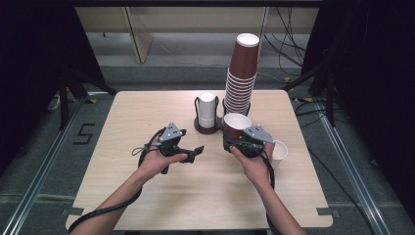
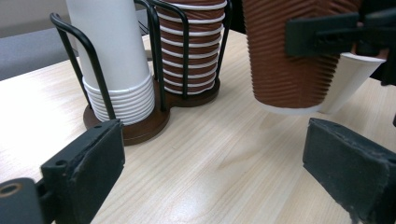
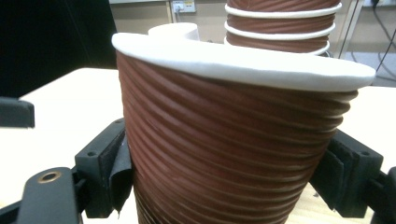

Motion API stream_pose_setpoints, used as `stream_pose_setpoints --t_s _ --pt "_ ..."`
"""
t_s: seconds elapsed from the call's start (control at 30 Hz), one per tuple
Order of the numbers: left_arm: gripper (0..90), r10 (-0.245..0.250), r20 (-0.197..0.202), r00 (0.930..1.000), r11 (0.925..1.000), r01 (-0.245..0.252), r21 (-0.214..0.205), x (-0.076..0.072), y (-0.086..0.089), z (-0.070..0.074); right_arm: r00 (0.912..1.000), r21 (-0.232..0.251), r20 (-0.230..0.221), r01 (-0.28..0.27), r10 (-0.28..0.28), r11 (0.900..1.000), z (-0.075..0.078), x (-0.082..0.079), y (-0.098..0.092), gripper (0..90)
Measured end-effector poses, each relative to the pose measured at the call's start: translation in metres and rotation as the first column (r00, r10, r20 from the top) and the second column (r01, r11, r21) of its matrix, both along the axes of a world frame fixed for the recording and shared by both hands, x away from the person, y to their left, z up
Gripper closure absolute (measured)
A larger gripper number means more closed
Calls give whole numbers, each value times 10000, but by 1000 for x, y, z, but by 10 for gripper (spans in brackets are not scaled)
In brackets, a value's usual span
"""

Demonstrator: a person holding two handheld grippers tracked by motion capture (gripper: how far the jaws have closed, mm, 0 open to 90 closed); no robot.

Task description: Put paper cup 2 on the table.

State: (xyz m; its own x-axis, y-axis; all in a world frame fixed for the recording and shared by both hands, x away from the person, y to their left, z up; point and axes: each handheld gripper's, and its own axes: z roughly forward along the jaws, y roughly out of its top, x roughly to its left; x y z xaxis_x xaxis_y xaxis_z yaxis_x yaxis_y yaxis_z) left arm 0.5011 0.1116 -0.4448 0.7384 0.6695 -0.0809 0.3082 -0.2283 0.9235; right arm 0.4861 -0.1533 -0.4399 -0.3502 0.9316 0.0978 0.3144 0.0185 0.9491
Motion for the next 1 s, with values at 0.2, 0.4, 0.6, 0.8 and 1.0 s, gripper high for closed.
stream_pose_setpoints --t_s 0.2,0.4,0.6,0.8,1.0 --pt "54 61 -19 10000 10000 -61 -5 -1 1 -1 9995 -744 319 88 -64 9972 -4 -10 -3 177" --pt "55 45 45 10000 10000 -45 -3 -3 2 -1 9986 -898 397 370 -335 9953 -4 -19 -6 175" --pt "56 170 44 9998 9999 -170 6 -8 9 -3 9968 -1325 382 741 -696 9884 -14 -24 -9 173" --pt "57 295 50 9996 9995 -295 57 -14 15 -4 9954 -1363 195 952 -934 9861 -22 -28 -9 172" --pt "59 476 80 9988 9989 -476 30 -16 20 -8 9961 -1787 206 878 -855 9800 -30 -26 -10 171"
